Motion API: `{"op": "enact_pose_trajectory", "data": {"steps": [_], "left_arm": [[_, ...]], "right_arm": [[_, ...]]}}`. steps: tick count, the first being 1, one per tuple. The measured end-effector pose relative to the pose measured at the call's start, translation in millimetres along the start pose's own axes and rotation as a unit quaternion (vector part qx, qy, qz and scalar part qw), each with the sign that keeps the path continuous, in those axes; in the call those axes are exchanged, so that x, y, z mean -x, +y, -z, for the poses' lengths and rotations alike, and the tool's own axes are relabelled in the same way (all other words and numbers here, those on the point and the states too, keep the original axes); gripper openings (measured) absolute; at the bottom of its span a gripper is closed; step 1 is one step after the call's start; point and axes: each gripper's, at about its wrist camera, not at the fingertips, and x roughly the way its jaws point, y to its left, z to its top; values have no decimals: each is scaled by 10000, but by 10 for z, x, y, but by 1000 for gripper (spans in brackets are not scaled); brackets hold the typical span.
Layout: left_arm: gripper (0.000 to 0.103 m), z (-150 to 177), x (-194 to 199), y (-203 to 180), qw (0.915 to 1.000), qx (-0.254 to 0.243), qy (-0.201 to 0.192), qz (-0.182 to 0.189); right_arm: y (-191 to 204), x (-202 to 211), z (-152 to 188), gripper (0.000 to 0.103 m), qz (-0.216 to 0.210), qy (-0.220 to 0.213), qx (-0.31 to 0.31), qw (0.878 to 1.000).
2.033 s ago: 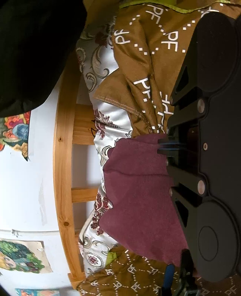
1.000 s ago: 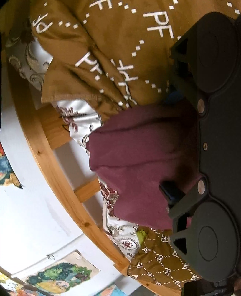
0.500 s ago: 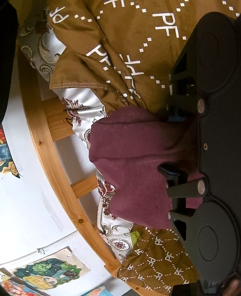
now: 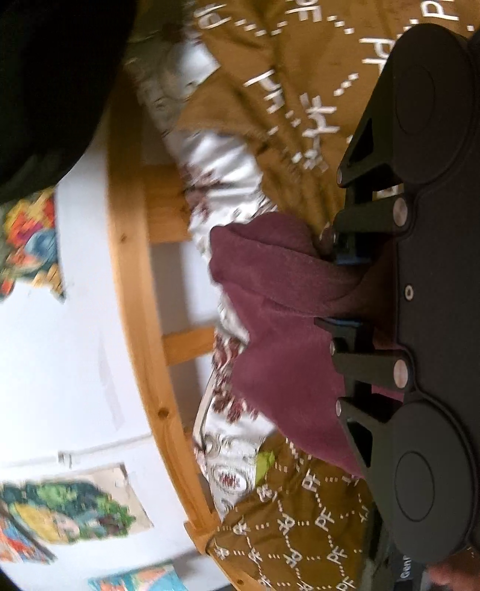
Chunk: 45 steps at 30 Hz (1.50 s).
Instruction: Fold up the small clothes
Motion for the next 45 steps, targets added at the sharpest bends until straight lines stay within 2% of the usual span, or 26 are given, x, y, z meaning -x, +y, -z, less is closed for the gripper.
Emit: {"op": "enact_pose_trajectory", "data": {"steps": [5,8,11,15,21,26,28,32,34,37,45], "left_arm": [[35,-62,395,125,9991,208,-126,-339],[35,-43,646,195,9981,135,-153,-585],[35,53,851,262,9967,116,-167,-784],[35,277,954,398,9952,283,45,-940],[37,551,778,484,9936,486,438,-921],[43,626,668,535,9919,614,520,-981],[48,639,708,561,9911,685,519,-1016],[60,649,783,540,9862,701,496,-1413],[70,649,832,535,9854,752,462,-1455],[78,656,943,518,9852,817,371,-1463],[97,749,1386,409,9854,814,-4,-1497]], "right_arm": [[335,92,-35,25,-306,-289,185,9989],[565,192,-29,25,-519,-400,265,9975],[773,301,18,25,-735,-408,231,9962],[970,352,157,25,-895,-222,234,9955],[1053,344,490,25,-704,242,180,9971],[923,251,669,26,-405,559,-169,9975],[879,243,701,29,-400,580,-243,9972],[892,282,703,36,-373,504,-270,9977],[910,306,699,38,-333,464,-229,9981],[971,402,689,46,-252,385,-94,9989],[1060,881,661,86,-90,-145,-19,9999]]}}
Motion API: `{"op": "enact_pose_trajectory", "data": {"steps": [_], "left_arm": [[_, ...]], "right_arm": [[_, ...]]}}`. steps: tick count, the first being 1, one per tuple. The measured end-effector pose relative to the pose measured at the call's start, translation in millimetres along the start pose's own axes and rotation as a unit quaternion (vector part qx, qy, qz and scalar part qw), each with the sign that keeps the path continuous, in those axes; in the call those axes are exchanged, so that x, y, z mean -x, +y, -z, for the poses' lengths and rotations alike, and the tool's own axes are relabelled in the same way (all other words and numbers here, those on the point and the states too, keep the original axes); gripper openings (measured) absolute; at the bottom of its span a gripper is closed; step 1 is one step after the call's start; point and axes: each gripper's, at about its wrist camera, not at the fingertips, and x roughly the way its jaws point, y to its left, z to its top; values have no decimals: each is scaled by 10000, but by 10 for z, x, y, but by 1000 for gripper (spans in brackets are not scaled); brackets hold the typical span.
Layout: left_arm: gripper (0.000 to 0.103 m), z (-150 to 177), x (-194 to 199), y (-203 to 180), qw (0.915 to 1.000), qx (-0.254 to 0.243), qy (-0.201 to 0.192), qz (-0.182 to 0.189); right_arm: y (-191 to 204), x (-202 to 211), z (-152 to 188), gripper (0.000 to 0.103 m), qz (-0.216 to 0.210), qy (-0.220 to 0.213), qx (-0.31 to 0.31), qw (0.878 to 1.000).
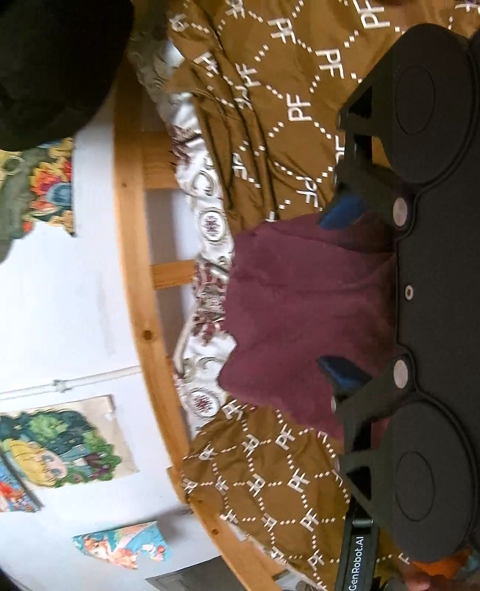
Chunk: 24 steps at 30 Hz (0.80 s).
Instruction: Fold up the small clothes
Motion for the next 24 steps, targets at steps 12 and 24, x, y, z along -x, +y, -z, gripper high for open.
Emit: {"op": "enact_pose_trajectory", "data": {"steps": [12,24], "left_arm": [[102,465,681,219,9993,92,-340,-140],[102,997,1038,116,9971,-476,-457,-374]], "right_arm": [[244,844,152,102,-272,-326,583,9974],[249,1459,642,102,-216,-362,1066,9934]]}}
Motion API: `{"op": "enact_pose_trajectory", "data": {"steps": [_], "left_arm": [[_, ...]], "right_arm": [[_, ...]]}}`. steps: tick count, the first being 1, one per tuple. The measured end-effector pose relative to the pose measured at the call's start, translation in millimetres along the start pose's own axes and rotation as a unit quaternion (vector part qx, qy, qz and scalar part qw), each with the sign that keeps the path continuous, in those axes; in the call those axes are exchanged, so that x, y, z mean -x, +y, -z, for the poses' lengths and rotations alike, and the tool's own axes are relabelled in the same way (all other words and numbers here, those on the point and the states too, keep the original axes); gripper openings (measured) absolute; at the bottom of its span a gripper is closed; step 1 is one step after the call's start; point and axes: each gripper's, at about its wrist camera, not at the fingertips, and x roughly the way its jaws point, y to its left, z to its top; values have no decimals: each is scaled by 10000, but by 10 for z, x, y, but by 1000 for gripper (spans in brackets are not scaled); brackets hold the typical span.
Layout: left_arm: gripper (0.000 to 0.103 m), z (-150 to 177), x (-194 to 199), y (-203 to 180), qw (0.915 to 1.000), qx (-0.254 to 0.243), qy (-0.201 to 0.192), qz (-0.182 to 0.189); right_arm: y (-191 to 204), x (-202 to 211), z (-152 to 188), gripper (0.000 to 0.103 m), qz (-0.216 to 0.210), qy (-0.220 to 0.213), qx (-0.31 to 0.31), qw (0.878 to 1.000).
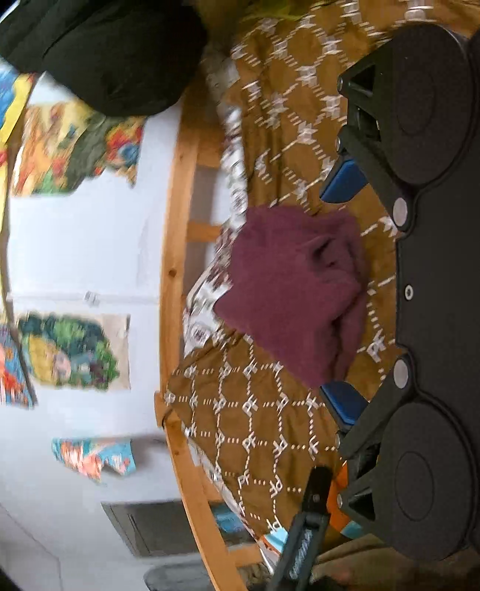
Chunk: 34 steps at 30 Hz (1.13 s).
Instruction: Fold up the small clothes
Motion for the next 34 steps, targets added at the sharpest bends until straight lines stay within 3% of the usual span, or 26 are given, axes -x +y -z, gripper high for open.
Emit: {"op": "enact_pose_trajectory", "data": {"steps": [8,34], "left_arm": [[102,122,-44,-45,9996,-176,194,-105],[102,124,-8,-76,9997,-232,99,-2]], "right_arm": [[-277,112,130,102,388,114,-697,9967],[-208,-18,139,102,229,328,-604,9974]]}}
